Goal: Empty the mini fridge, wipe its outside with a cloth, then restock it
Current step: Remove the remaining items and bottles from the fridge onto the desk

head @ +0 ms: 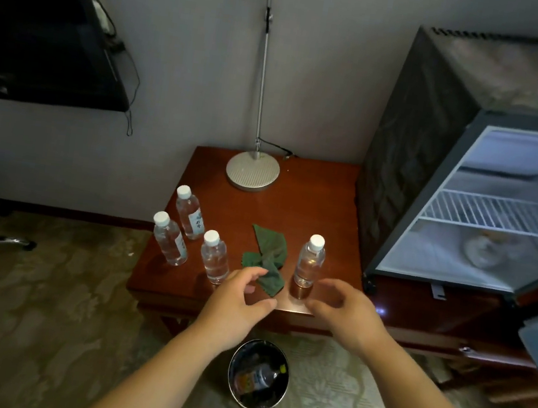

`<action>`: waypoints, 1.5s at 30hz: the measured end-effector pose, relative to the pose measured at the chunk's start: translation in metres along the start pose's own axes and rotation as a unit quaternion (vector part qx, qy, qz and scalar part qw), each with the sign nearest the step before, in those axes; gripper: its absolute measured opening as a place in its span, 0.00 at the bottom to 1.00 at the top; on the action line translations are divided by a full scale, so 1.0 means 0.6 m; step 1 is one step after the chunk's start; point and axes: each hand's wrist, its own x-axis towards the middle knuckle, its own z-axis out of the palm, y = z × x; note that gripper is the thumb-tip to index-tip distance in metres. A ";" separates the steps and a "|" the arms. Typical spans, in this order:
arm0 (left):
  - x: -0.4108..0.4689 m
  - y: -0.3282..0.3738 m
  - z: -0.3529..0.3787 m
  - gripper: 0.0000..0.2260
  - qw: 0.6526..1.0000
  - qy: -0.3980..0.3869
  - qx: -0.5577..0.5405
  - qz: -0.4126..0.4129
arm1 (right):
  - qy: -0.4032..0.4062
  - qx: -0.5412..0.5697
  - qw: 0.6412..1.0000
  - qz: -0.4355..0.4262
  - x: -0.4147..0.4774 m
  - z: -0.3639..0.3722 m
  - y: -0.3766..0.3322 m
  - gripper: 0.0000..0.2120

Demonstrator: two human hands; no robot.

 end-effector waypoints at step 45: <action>0.332 0.316 0.487 0.25 0.991 -0.118 0.060 0.031 | 0.196 0.082 0.973 0.088 0.280 -0.496 0.332 0.31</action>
